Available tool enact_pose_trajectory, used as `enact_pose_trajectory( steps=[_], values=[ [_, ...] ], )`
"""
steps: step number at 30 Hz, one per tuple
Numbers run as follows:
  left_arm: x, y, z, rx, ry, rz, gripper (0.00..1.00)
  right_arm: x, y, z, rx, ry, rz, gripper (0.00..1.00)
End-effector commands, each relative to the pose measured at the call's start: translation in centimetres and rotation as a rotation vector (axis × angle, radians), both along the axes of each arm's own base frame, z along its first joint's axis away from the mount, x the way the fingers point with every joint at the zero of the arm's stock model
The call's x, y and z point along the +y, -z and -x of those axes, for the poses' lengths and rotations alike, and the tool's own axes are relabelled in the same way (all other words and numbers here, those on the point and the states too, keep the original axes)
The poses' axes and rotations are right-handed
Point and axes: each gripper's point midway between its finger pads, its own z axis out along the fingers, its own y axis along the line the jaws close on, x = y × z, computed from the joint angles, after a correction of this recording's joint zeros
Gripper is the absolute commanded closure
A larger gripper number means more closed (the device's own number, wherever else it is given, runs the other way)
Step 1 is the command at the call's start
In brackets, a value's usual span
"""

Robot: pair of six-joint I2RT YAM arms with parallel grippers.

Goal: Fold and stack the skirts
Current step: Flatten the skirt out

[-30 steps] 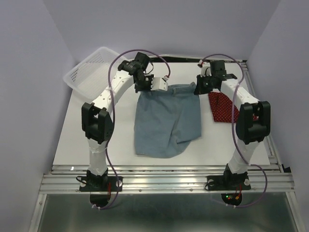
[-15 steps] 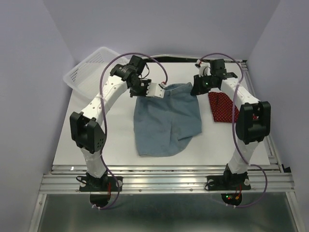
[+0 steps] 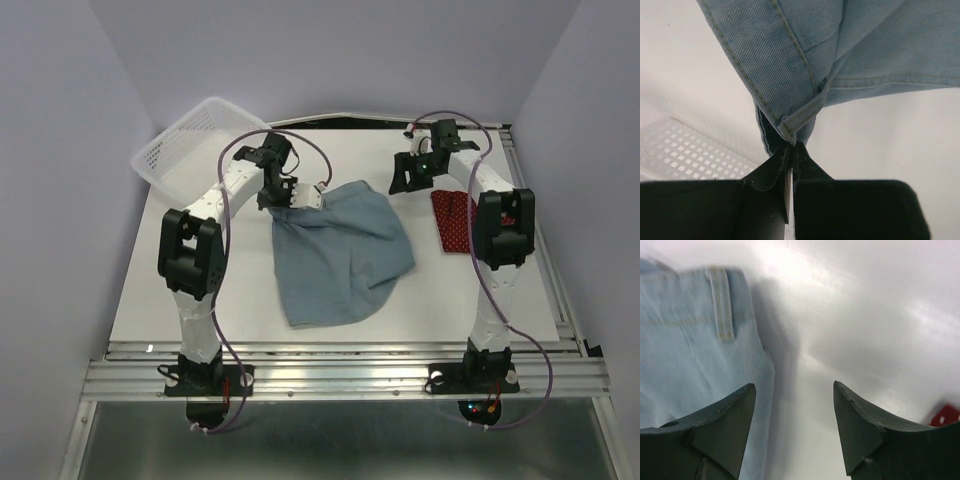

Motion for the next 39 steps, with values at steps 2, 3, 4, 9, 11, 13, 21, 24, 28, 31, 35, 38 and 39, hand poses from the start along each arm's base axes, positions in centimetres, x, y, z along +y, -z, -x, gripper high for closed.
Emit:
enact_pose_trajectory(
  steps=[2, 3, 4, 9, 11, 13, 21, 24, 28, 31, 35, 38, 39],
  values=[
    [-0.2, -0.2, -3.4, -0.104, -0.068, 0.021, 0.76, 3.1, -3.3, -4.5, -0.061, -0.011, -0.177, 0.33],
    [-0.2, -0.5, -3.8, -0.109, -0.089, 0.041, 0.71, 3.4, -3.3, -4.9, -0.056, -0.007, -0.195, 0.33],
    [-0.4, -1.6, -4.5, -0.126, -0.109, 0.067, 0.64, 3.9, -2.3, -5.2, -0.012, 0.007, -0.231, 0.33],
    [0.0, -6.1, -5.6, -0.151, -0.26, 0.276, 0.31, 5.5, -2.2, -6.2, -0.005, -0.025, -0.337, 0.33],
    [0.3, -8.2, -5.6, -0.174, -0.304, 0.361, 0.29, 5.9, -1.2, -5.9, 0.034, -0.022, -0.373, 0.34],
    [1.1, -9.4, -5.3, -0.174, -0.382, 0.448, 0.29, 6.6, -0.5, -5.5, 0.071, -0.037, -0.428, 0.37],
    [3.5, -7.8, -2.9, -0.007, -0.699, 0.755, 0.28, 8.6, -1.0, -4.5, 0.134, -0.081, -0.623, 0.56],
    [3.0, -5.7, -1.8, 0.086, -0.762, 0.832, 0.29, 8.7, -1.0, -4.7, 0.127, -0.092, -0.636, 0.79],
    [1.8, -3.2, -0.4, 0.212, -0.815, 0.909, 0.26, 8.7, -2.5, -4.1, 0.107, -0.115, -0.645, 0.99],
    [0.5, -3.0, -0.5, 0.258, -0.824, 1.003, 0.25, 7.1, -5.6, -3.7, 0.036, -0.101, -0.622, 0.99],
    [0.1, -2.0, -1.3, 0.286, -0.886, 1.053, 0.21, 2.5, -6.4, -4.5, -0.038, -0.016, -0.57, 0.99],
    [0.0, -1.5, -2.6, 0.275, -0.933, 1.08, 0.2, 0.6, -5.3, -4.9, -0.061, 0.031, -0.507, 0.99],
    [0.2, -1.4, -3.2, 0.255, -0.957, 1.082, 0.2, -0.3, -5.0, -5.1, -0.067, 0.049, -0.488, 0.99]
  ],
)
